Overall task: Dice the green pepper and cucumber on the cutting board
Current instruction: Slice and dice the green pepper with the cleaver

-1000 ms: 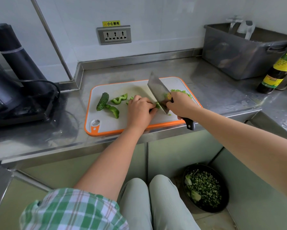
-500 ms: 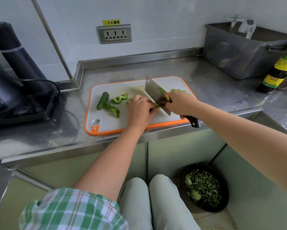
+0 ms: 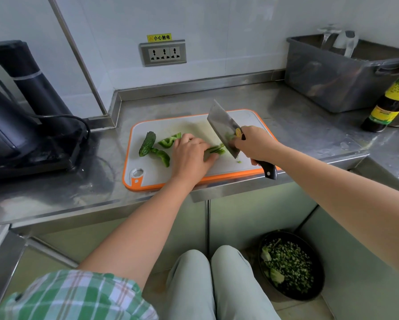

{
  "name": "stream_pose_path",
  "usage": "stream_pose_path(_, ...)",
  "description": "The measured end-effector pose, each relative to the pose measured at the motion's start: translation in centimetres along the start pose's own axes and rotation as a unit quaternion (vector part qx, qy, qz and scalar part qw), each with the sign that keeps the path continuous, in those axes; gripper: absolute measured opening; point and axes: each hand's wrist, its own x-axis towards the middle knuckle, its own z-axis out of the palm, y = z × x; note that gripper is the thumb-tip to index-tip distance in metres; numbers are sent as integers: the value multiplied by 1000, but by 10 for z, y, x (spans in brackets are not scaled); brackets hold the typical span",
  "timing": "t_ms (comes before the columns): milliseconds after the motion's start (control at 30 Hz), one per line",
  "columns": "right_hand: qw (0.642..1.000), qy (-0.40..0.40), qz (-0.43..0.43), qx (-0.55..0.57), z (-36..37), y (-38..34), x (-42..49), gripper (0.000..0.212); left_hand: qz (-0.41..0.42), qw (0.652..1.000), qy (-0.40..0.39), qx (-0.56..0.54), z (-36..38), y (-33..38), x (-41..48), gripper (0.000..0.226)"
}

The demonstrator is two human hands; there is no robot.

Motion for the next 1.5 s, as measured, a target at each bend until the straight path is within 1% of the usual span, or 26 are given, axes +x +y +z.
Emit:
stream_pose_path(67, 1000, -5, -8, -14, -3, -3, -2, 20, -7, 1000, 2, -3, 2, 1, -2, 22)
stream_pose_path(167, 999, -22, -16, -42, -5, -7, -6, 11, -3, 1000, 7, -24, 6, 7, 0, 18)
stream_pose_path(333, 996, -26, -26, -86, -3, -8, -6, 21, -1, 1000, 1, -19, 10, 6, 2, 18)
stream_pose_path(433, 996, -38, -24, -82, -3, -8, -4, 21, 0, 1000, 6, -14, 10, 6, 1, 17)
stream_pose_path(567, 995, -53, -18, -77, -4, -8, -1, 14, -7, 1000, 12, -11, 9, 7, 0, 14)
stream_pose_path(667, 997, -30, -20, -73, 3, -6, 1, 20, -9, 1000, 20, -22, 6, 9, -3, 11)
stream_pose_path(767, 999, 8, -18, -44, 12, -3, 0, 16, -9, 999, 34, -13, 3, 10, -4, 11)
stream_pose_path(833, 999, 28, -18, -29, 13, -3, -2, 18, -7, 999, 40, -7, 5, 9, -3, 11)
stream_pose_path(900, 999, 20, -20, -25, 9, -6, -5, 14, -6, 999, 38, -6, 8, 7, -3, 11)
stream_pose_path(967, 999, -5, -19, -45, 2, -9, -7, 9, -5, 999, 31, -7, 11, 5, -3, 14)
stream_pose_path(1067, 995, -21, -26, -89, -1, -12, -7, 17, -7, 1000, 25, -9, 10, 6, -3, 14)
stream_pose_path(1133, 994, -20, -35, -97, 0, -11, -6, 23, -9, 999, 31, -12, 9, 6, -3, 14)
stream_pose_path(1267, 994, -32, -31, -96, 0, -9, -3, 21, -15, 1000, 13, -16, 9, 5, -4, 16)
stream_pose_path(1333, 995, -24, -30, -90, 4, -8, -1, 22, -18, 1000, 4, -13, 8, 7, -4, 14)
stream_pose_path(1467, 999, 13, -14, -38, 13, -3, 0, 12, -23, 999, 28, -25, 1, 12, -7, 12)
stream_pose_path(1500, 999, 25, -12, -24, 13, -2, -2, 13, -23, 999, 31, -24, 0, 12, -8, 12)
